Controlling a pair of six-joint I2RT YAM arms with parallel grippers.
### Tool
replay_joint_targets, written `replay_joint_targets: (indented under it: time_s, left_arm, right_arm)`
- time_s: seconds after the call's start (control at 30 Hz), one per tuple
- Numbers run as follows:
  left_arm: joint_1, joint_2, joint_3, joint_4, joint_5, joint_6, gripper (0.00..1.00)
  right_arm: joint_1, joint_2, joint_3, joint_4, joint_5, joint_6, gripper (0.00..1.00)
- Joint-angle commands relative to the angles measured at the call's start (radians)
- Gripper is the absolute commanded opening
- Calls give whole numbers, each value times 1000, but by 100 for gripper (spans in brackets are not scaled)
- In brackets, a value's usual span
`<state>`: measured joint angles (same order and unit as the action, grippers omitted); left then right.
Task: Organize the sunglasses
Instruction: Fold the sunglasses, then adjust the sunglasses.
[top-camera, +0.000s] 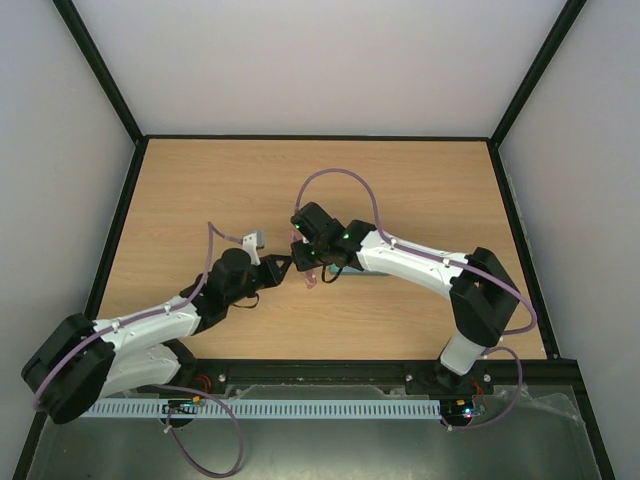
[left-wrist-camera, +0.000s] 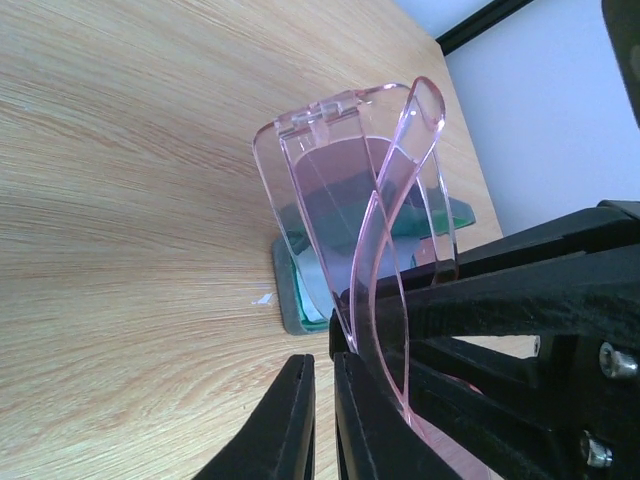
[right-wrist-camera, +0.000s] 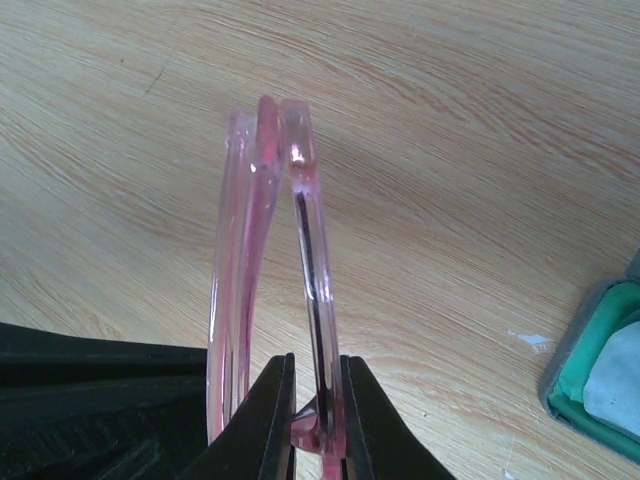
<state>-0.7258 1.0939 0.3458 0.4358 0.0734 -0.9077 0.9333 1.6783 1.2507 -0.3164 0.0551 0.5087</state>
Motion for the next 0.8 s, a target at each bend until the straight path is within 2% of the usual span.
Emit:
replay_joint_targets:
  time_s: [0.0, 0.23, 0.37, 0.43, 0.77]
  left_arm:
    - [0, 15, -5, 93, 27, -10, 9]
    - [2, -114, -31, 19, 6, -11, 11]
    - [2, -182, -45, 14, 26, -20, 22]
    - [2, -193, -49, 16, 42, -21, 26]
    - [1, -180, -72, 21, 82, -22, 28]
  right_arm:
    - [-2, -40, -24, 14, -47, 1, 2]
    - [-3, -52, -41, 4, -29, -12, 1]
    - [-3, -57, -51, 18, -45, -9, 1]
    - [-2, -58, -48, 20, -53, -7, 1]
    - [-2, -76, -39, 35, -104, 5, 2]
